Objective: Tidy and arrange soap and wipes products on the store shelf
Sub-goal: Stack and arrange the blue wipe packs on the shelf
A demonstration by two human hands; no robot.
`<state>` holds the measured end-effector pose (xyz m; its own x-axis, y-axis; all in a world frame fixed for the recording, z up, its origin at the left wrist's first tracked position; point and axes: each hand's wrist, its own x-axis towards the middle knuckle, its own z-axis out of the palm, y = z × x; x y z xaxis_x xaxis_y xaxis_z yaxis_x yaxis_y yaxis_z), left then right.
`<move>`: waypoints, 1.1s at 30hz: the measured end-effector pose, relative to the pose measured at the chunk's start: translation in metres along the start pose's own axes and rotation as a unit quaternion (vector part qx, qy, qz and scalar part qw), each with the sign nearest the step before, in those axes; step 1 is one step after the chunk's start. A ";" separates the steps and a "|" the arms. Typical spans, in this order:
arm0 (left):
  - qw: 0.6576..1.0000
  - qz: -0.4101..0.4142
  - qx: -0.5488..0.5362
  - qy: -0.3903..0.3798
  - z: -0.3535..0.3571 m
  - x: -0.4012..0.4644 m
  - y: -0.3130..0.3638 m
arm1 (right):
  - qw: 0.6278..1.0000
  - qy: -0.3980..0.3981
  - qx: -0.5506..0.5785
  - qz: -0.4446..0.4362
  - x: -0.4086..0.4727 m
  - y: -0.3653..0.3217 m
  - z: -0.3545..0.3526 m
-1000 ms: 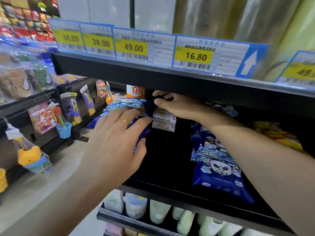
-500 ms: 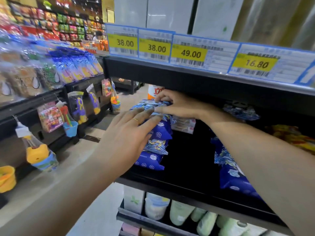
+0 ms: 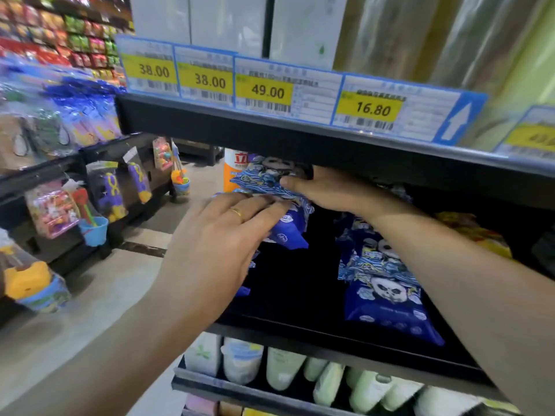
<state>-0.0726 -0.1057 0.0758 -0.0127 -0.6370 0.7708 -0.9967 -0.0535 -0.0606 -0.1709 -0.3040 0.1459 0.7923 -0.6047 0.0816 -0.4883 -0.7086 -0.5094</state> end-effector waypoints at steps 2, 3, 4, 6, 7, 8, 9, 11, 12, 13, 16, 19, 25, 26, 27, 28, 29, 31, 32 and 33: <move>1.000 0.006 -0.026 -0.005 0.003 0.010 0.022 | 0.999 -0.009 0.015 0.034 -0.015 0.022 -0.017; 0.999 0.007 -0.030 -0.008 0.005 0.014 0.034 | 0.999 -0.013 0.022 0.048 -0.022 0.034 -0.025; 0.999 0.006 -0.030 -0.009 0.009 0.019 0.047 | 0.998 -0.015 0.027 0.056 -0.030 0.047 -0.033; 0.999 0.008 -0.033 -0.009 0.018 0.027 0.072 | 0.997 -0.006 0.030 0.066 -0.042 0.071 -0.046; 0.999 0.011 -0.038 -0.012 0.023 0.030 0.083 | 0.997 0.003 0.030 0.076 -0.048 0.084 -0.052; 0.999 0.014 -0.044 -0.017 0.029 0.034 0.094 | 0.996 0.011 0.029 0.088 -0.053 0.096 -0.057; 0.999 0.016 -0.046 -0.022 0.035 0.038 0.103 | 0.995 0.017 0.026 0.100 -0.058 0.107 -0.062; 0.999 0.018 -0.041 -0.027 0.046 0.045 0.121 | 0.992 0.028 0.014 0.121 -0.065 0.129 -0.069; 0.999 0.017 -0.035 -0.028 0.052 0.049 0.129 | 0.991 0.040 0.012 0.130 -0.067 0.139 -0.072; 0.999 0.014 -0.030 -0.029 0.057 0.053 0.137 | 0.990 0.053 0.012 0.131 -0.069 0.147 -0.075; 0.999 0.010 -0.023 -0.045 0.069 0.065 0.155 | 0.991 0.069 0.002 0.112 -0.071 0.164 -0.079; 0.997 0.000 -0.023 -0.078 0.080 0.073 0.166 | 0.993 0.071 -0.017 0.092 -0.068 0.176 -0.079; 0.993 -0.021 0.002 -0.113 0.095 0.083 0.172 | 0.993 0.072 -0.017 0.088 -0.061 0.186 -0.076; 0.993 -0.021 0.002 -0.113 0.096 0.084 0.172 | 0.993 0.066 -0.005 0.100 -0.061 0.186 -0.077; 0.993 -0.022 0.001 -0.113 0.098 0.084 0.171 | 0.992 0.056 0.013 0.114 -0.060 0.186 -0.078; 0.993 -0.025 -0.001 -0.114 0.099 0.085 0.170 | 0.990 0.040 0.032 0.130 -0.059 0.184 -0.079; 0.993 -0.030 -0.003 -0.116 0.100 0.085 0.170 | 0.988 0.025 0.058 0.143 -0.059 0.181 -0.079; 0.993 -0.038 -0.011 -0.114 0.102 0.087 0.168 | 0.983 0.010 0.113 0.145 -0.059 0.177 -0.076; 0.993 -0.039 -0.018 -0.113 0.102 0.088 0.168 | 0.982 0.018 0.123 0.141 -0.059 0.175 -0.074; 0.993 -0.039 -0.025 -0.112 0.103 0.089 0.168 | 0.982 0.031 0.123 0.137 -0.058 0.173 -0.073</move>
<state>-0.2326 -0.2505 0.0695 0.0775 -0.7876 0.6113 -0.9967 -0.0755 0.0291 -0.3280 -0.4175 0.1155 0.6149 -0.7876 -0.0392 -0.5710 -0.4104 -0.7110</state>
